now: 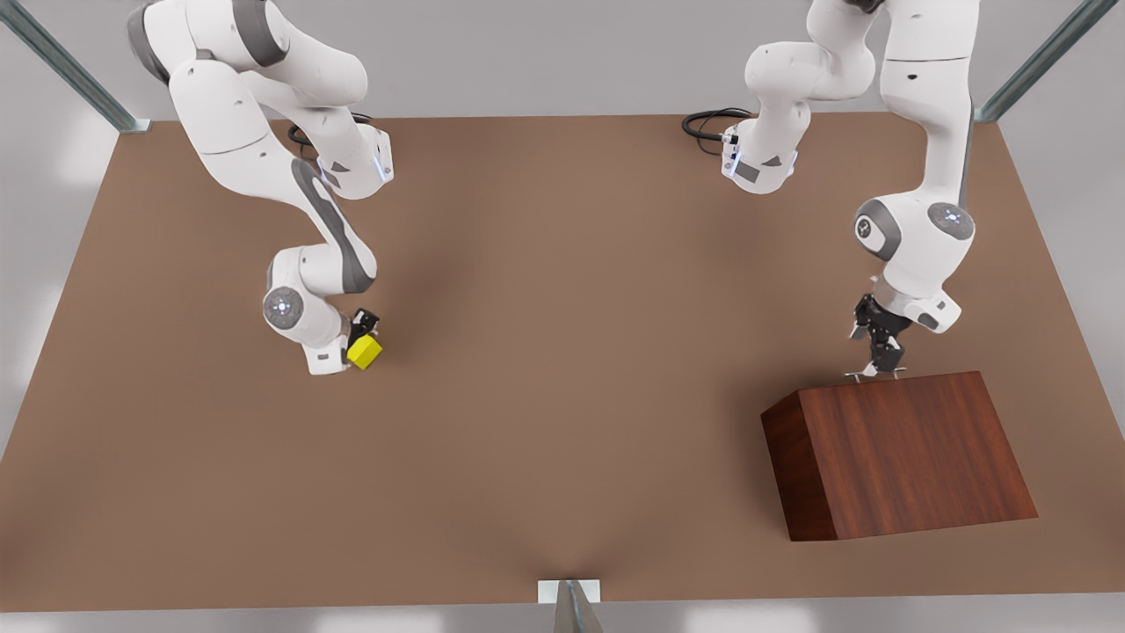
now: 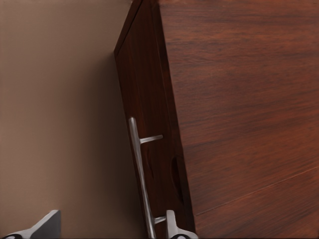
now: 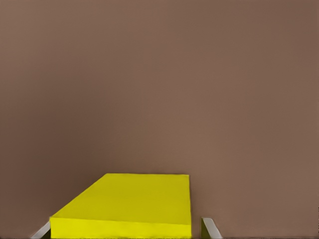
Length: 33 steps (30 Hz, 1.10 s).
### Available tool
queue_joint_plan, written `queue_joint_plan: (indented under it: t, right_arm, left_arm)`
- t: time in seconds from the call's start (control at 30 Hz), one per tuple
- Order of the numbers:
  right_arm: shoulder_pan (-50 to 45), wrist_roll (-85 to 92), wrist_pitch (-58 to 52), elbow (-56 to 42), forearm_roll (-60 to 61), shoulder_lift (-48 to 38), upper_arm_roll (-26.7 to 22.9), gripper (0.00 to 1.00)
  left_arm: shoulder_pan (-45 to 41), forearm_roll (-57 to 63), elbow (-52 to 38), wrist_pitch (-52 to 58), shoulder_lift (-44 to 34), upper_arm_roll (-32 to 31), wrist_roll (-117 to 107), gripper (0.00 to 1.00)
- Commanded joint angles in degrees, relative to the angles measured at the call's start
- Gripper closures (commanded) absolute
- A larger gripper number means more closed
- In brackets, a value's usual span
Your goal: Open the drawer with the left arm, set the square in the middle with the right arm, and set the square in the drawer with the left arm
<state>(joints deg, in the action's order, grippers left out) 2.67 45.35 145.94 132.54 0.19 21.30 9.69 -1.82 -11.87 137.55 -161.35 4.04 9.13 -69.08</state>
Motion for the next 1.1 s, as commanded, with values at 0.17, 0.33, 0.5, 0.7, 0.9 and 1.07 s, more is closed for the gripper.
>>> queue_joint_plan:
  t: [0.17, 0.33, 0.5, 0.7, 0.9, 1.07]
  right_arm:
    - [0.0, -0.1, -0.2, -0.2, 0.0, 0.1, 0.0, 0.27]
    - [0.0, -0.1, -0.4, -0.4, 0.0, -0.3, 0.0, 0.34]
    - [0.0, -0.5, -1.0, -0.5, -0.1, -1.7, 0.0, 0.38]
    - [-10.8, -18.7, -3.3, -7.8, 0.1, -3.7, 6.1, 0.38]
    - [-38.3, -31.9, -2.9, -40.2, -0.9, 18.5, 3.8, 0.37]
    - [-47.1, -31.9, -2.0, -57.7, -3.9, 32.4, 1.4, 0.37]
  left_arm:
    - [0.5, -0.4, 0.0, 0.0, 0.8, 0.0, 0.0, 0.00]
    - [0.6, -0.4, -0.1, -0.8, 1.7, -0.1, 0.0, 0.00]
    - [0.6, -0.4, -0.3, -0.8, 2.9, -0.1, 0.0, 0.00]
    - [0.6, -0.8, 0.1, 0.9, 2.5, -0.1, 0.0, 0.00]
    - [0.6, -1.1, 2.0, 5.0, -0.4, -0.1, -0.8, 0.00]
    - [0.6, -1.1, 5.5, 5.0, -3.0, -0.1, -1.8, 0.00]
